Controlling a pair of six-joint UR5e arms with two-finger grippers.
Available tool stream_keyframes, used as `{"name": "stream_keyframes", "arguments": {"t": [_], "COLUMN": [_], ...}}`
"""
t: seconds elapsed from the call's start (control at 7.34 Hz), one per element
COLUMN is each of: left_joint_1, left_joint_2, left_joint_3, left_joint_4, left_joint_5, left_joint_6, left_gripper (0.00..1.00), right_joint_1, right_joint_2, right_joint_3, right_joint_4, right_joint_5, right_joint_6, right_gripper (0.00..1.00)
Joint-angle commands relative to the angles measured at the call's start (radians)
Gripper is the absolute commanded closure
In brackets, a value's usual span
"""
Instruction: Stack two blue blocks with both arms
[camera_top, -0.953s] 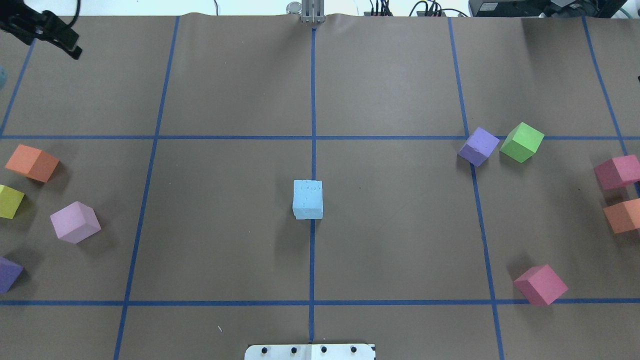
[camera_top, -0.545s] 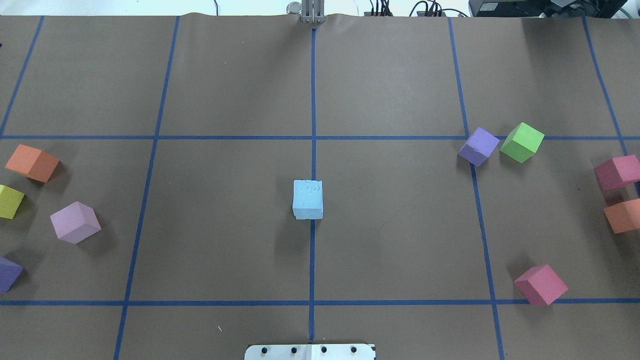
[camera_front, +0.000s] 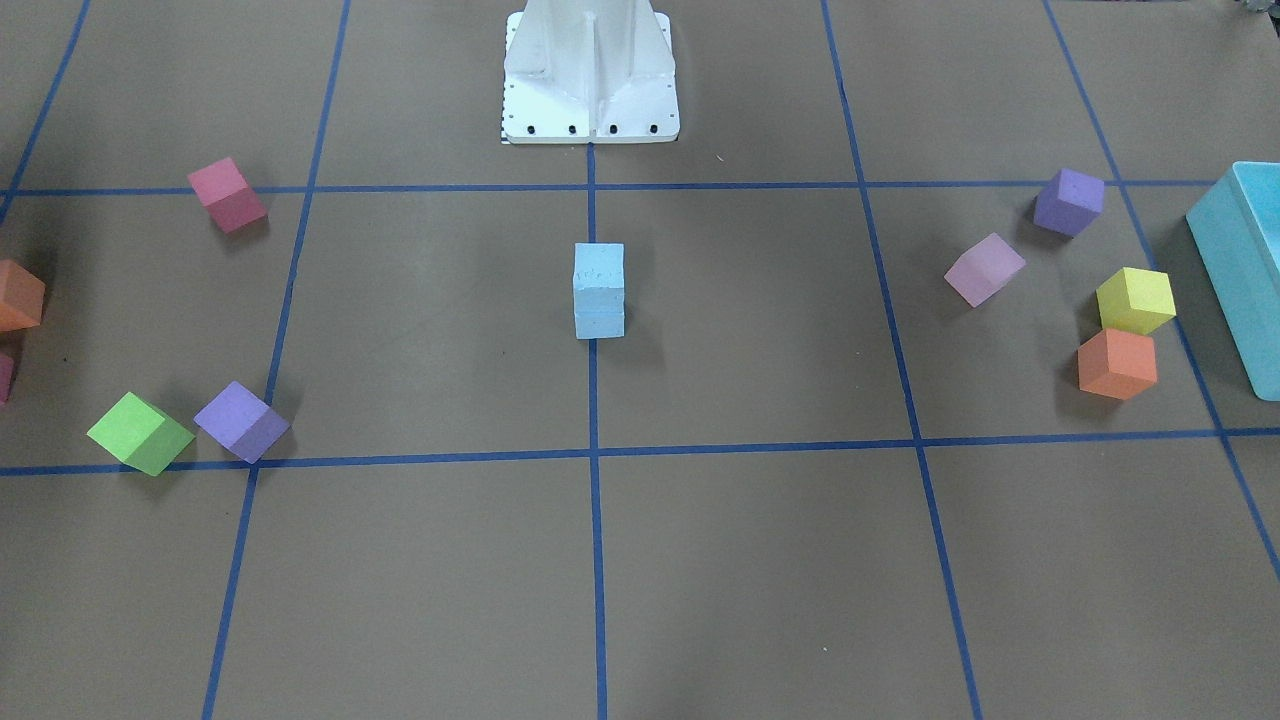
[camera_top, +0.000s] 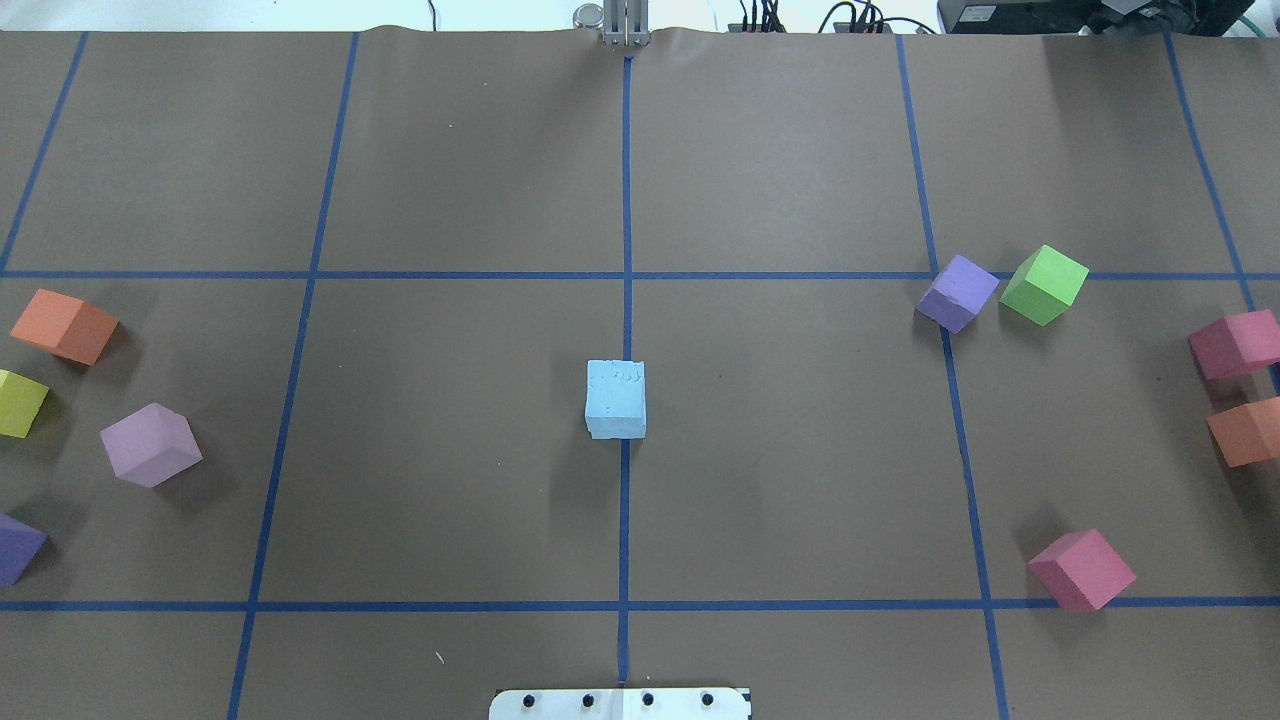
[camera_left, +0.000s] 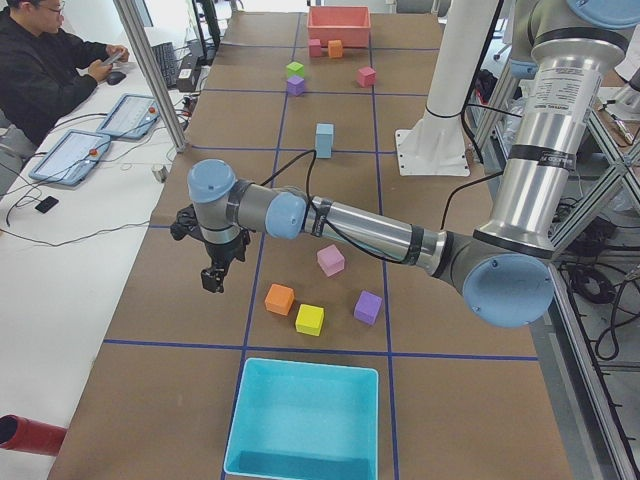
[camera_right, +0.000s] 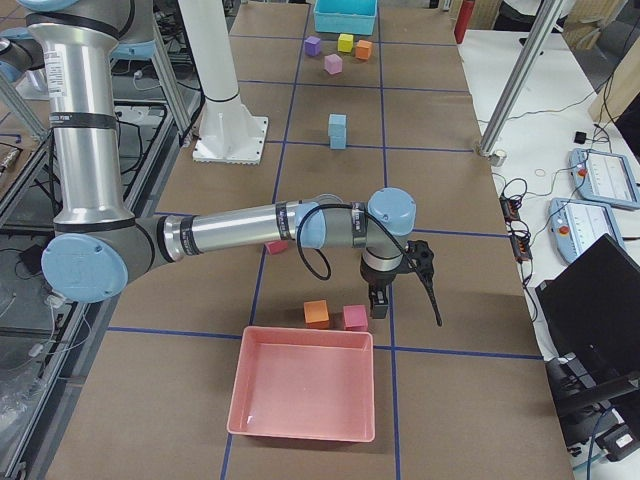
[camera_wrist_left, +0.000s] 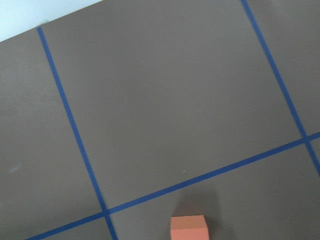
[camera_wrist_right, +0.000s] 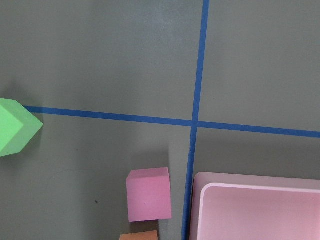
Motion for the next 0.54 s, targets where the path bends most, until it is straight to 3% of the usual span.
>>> {"name": "stream_keyframes", "arguments": {"t": [0.0, 0.41], "left_joint_1": [-0.04, -0.06], "left_joint_2": [0.063, 0.08], "left_joint_3": [0.008, 0.005], "left_joint_4": [-0.022, -0.008], "left_joint_5": [-0.047, -0.047], "left_joint_6": [0.036, 0.044], "left_gripper": [0.0, 0.0], "right_joint_1": [0.008, 0.008], "right_joint_2": [-0.002, -0.002], "right_joint_3": [0.01, 0.017], "right_joint_4": [0.011, 0.021], "right_joint_5": [0.024, 0.007], "right_joint_6": [0.004, -0.012], "right_gripper": [0.0, 0.0]}}
